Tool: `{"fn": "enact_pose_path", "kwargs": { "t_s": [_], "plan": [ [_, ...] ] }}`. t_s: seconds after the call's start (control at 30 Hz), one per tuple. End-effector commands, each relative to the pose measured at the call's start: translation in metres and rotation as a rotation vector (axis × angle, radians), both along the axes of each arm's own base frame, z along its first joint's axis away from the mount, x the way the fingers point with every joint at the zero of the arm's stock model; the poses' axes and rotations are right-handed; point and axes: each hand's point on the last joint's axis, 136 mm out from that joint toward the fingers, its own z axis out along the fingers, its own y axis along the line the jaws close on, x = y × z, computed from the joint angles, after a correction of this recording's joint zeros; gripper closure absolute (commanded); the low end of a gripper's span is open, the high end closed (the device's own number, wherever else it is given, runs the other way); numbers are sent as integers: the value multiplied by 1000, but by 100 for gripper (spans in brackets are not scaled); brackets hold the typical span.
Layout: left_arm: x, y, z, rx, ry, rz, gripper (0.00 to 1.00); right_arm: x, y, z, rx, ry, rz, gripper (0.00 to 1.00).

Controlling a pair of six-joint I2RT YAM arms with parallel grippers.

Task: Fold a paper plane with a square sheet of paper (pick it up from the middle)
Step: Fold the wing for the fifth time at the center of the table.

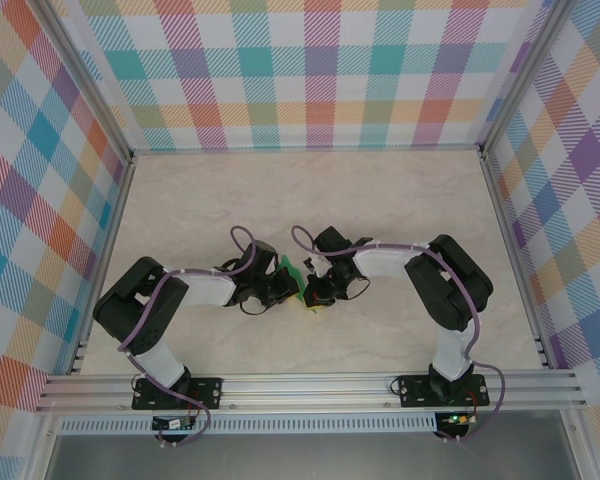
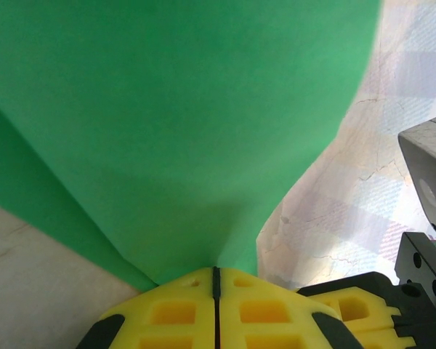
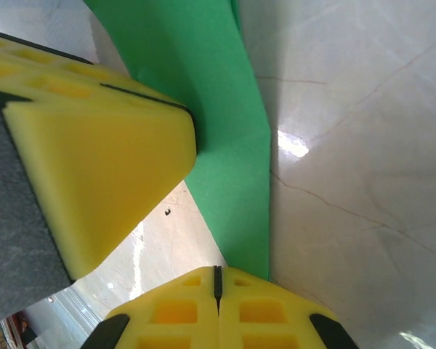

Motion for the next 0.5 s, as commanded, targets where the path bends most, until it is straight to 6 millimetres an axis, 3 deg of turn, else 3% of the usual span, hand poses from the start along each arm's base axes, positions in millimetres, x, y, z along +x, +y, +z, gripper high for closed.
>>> {"fn": "enact_pose_path", "kwargs": {
  "t_s": [0.0, 0.47],
  "plan": [
    [-13, 21, -29, 138, 70, 26, 94, -10, -13, -11, -75, 28, 15, 98],
    [-29, 43, -47, 253, 132, 18, 95, -58, -50, -39, 18, 123, -12, 100]
  ]
}}
